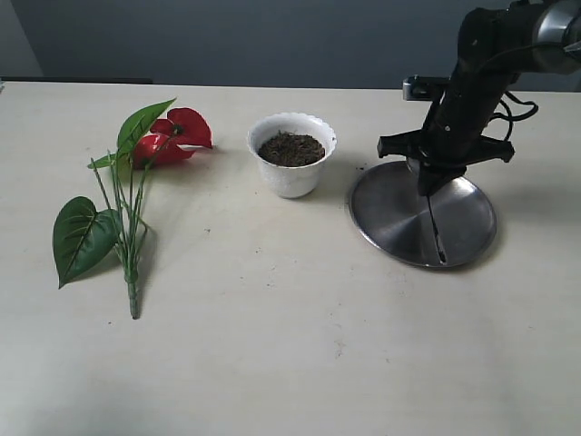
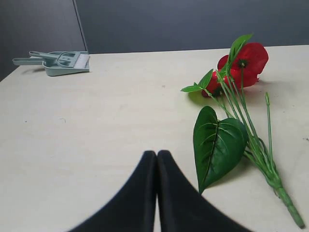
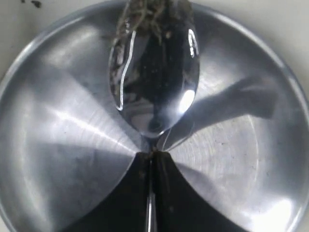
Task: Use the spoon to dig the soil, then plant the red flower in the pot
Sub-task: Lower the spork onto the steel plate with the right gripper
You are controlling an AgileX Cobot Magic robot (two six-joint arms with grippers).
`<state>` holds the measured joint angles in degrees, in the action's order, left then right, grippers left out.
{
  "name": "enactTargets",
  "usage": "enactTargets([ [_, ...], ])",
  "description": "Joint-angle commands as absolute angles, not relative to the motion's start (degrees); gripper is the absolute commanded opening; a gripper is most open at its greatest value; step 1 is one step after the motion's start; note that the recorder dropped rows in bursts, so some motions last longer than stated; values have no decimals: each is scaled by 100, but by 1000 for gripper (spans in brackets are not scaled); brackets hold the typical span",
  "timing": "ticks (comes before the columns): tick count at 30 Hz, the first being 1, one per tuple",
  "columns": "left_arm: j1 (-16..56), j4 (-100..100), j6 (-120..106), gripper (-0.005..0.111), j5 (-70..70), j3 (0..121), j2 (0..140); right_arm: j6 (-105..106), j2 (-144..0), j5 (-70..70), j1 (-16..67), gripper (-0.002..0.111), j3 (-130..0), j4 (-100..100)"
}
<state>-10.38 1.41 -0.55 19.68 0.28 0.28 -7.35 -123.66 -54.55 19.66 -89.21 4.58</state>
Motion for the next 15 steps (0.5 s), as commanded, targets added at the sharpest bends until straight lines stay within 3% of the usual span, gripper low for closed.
enactTargets([
  [1,-1012,158,-42,0,1915,0,0,-758,-12417,-5293,2002,-1,-8927,407],
  [15,-1012,158,-42,0,1915,0,0,-767,-12680,-5074,2002,-1,-8927,396],
])
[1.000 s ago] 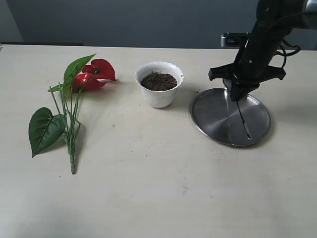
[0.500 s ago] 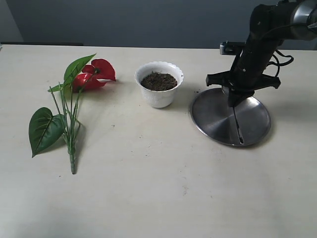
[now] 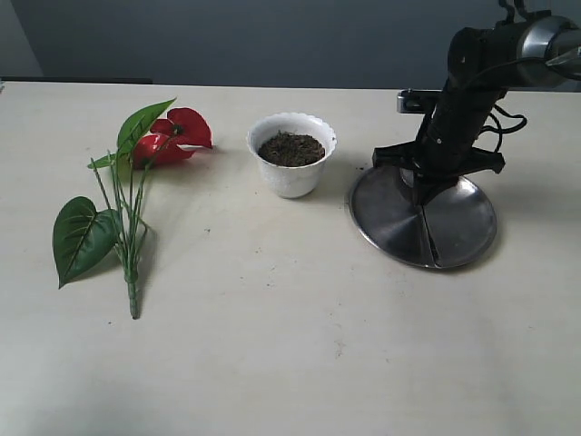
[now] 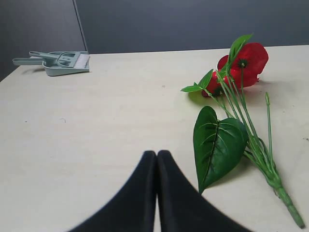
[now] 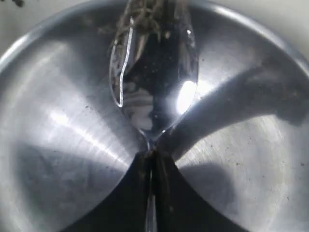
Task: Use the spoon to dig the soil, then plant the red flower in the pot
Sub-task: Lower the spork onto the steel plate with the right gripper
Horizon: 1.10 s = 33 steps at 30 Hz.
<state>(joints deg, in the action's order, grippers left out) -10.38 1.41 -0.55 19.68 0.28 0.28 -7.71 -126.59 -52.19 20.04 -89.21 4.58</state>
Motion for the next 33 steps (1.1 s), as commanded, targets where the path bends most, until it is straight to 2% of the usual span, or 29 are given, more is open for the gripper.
enactTargets([
  [1,-1012,158,-42,0,1915,0,0,-767,-12680,-5043,2002,-1,-8927,410],
  [24,-1012,158,-42,0,1915,0,0,-766,-12770,-5072,2002,0,-8927,353],
  [26,-1012,158,-42,0,1915,0,0,-766,-12770,-5043,2002,7,-8927,364],
  [30,-1012,158,-42,0,1915,0,0,-766,-12770,-5025,2002,27,-8927,364],
  [33,-1012,158,-42,0,1915,0,0,-766,-12770,-5036,2002,33,-8927,364],
])
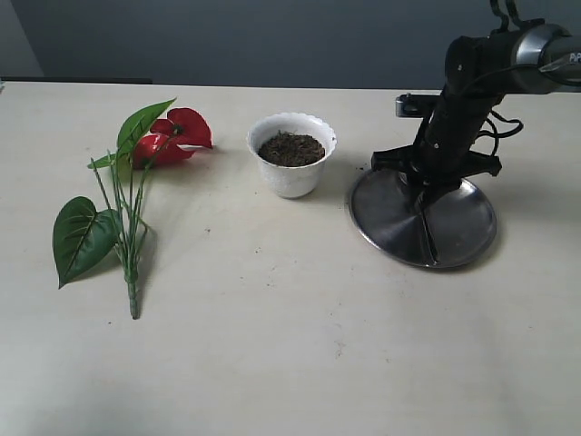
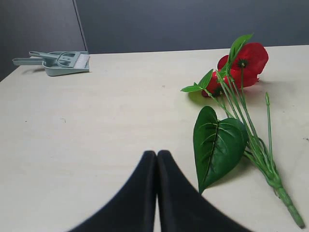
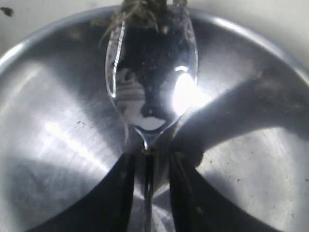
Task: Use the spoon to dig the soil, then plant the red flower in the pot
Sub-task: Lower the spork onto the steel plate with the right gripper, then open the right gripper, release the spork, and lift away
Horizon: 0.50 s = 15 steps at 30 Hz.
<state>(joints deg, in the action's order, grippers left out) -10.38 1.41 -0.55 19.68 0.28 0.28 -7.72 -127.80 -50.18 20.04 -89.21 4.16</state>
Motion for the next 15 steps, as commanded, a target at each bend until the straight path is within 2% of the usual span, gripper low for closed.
enactTargets([
  [1,-1012,158,-42,0,1915,0,0,-766,-12770,-5036,2002,33,-8927,364],
  [13,-1012,158,-42,0,1915,0,0,-766,-12552,-5247,2002,33,-8949,373],
  [15,-1012,158,-42,0,1915,0,0,-766,-12439,-5326,2002,29,-8949,373],
])
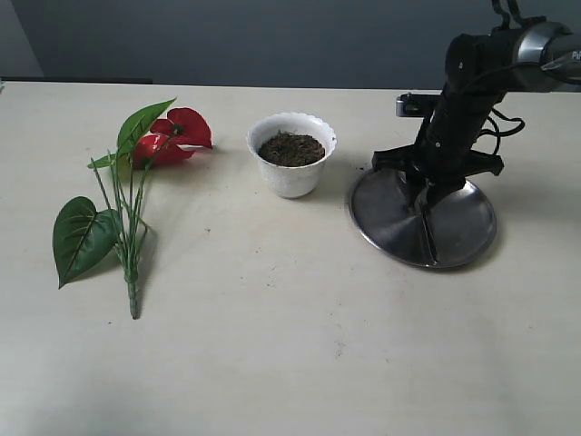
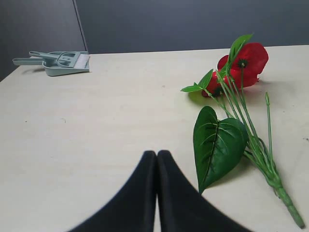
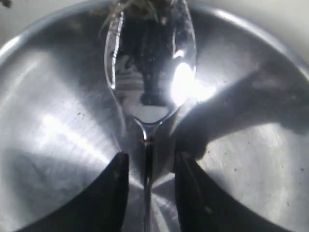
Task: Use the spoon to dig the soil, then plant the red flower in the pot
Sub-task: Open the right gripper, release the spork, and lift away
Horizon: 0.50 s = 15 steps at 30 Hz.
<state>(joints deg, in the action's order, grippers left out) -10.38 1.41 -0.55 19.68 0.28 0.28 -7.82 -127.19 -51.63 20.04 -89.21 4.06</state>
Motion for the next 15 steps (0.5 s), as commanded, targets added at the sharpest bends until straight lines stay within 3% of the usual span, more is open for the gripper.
enactTargets([
  [1,-1012,158,-42,0,1915,0,0,-766,-12360,-5373,2002,26,-8949,373],
  [5,-1012,158,-42,0,1915,0,0,-766,-11997,-5438,2002,-1,-8949,373],
  [15,-1012,158,-42,0,1915,0,0,-777,-10886,-5547,2136,-1,-8927,361],
])
